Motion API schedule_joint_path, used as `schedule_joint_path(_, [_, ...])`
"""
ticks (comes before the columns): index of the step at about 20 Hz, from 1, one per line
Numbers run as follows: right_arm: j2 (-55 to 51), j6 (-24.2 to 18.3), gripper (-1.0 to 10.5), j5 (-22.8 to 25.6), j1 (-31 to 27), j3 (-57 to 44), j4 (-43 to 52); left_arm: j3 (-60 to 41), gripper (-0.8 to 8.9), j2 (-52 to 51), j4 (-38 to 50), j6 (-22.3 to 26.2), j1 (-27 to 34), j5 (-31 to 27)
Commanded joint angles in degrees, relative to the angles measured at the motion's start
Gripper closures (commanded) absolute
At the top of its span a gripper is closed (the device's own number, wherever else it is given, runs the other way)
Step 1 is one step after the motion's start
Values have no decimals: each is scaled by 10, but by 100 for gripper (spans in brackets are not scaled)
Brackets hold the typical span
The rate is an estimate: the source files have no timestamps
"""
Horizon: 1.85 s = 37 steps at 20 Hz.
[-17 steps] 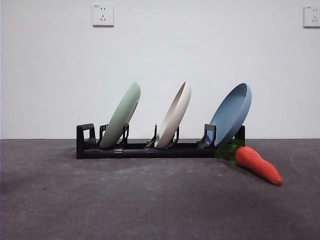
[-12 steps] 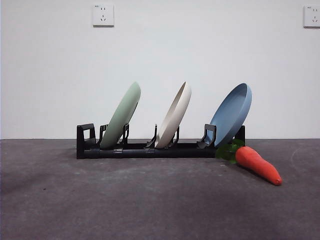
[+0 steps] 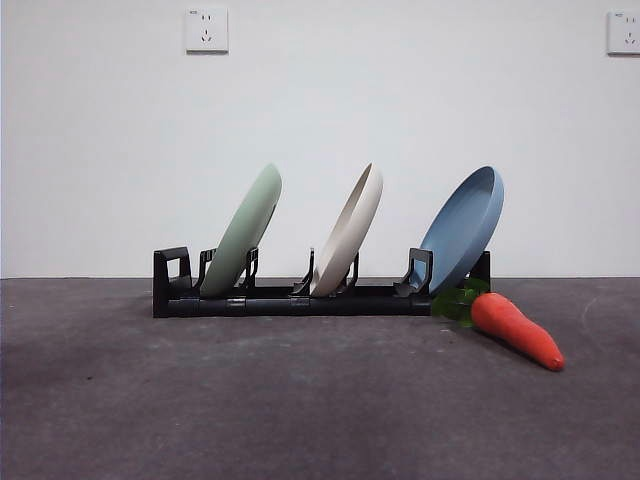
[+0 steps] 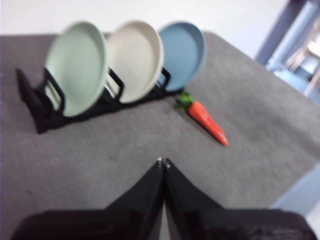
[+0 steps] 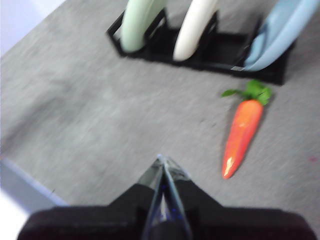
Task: Take the green plate from the plate rack,put the plate on the table,take the carrot from the table,put the carrot in the plate
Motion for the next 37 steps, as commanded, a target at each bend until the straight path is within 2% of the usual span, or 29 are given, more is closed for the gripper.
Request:
schedule_joint_path(1, [21, -24, 956, -25, 1, 28, -41, 20, 820, 15, -36, 48, 1, 14])
schedule_joint_path(3, [29, -23, 938, -29, 1, 32, -50, 29, 809, 25, -44, 47, 1, 14])
schedule_joint_path(4, [29, -23, 902, -28, 1, 32, -52, 30, 757, 28, -44, 47, 1, 13])
schedule_joint_path(5, [29, -23, 773, -29, 1, 32, -51, 31, 606, 29, -45, 42, 1, 13])
schedule_joint_path(6, [29, -20, 584, -28, 1, 32, -52, 31, 405, 29, -44, 38, 1, 12])
schedule_joint_path(7, [29, -16, 377, -29, 1, 32, -52, 31, 270, 29, -43, 38, 1, 12])
schedule_joint_path(8, [29, -16, 263, -29, 1, 32, -53, 31, 271, 29, -42, 38, 1, 13])
schedule_joint_path(12, [29, -16, 258, -29, 1, 32, -56, 31, 271, 36, -26, 39, 1, 13])
schedule_joint_path(18, [29, -16, 258, -29, 1, 32, -56, 31, 271, 104, 55, 35, -13, 14])
schedule_joint_path(21, [29, -16, 258, -28, 1, 32, -56, 31, 271, 179, 153, 7, -49, 9])
schedule_joint_path(25, [29, -16, 258, -28, 1, 32, -56, 34, 275, 300, 294, -9, -111, -53])
schedule_joint_path(26, [29, -16, 258, -28, 1, 32, -56, 43, 281, 333, 308, -9, -122, -64])
schedule_joint_path(30, [29, -16, 258, -28, 1, 32, -57, 148, 281, 502, 314, 9, -153, -112])
schedule_joint_path(34, [29, -17, 258, -29, 1, 32, -63, 248, 281, 622, 320, 14, -166, -143])
schedule_joint_path(37, [29, -16, 258, -28, 1, 32, -64, 312, 281, 692, 326, 25, -175, -187])
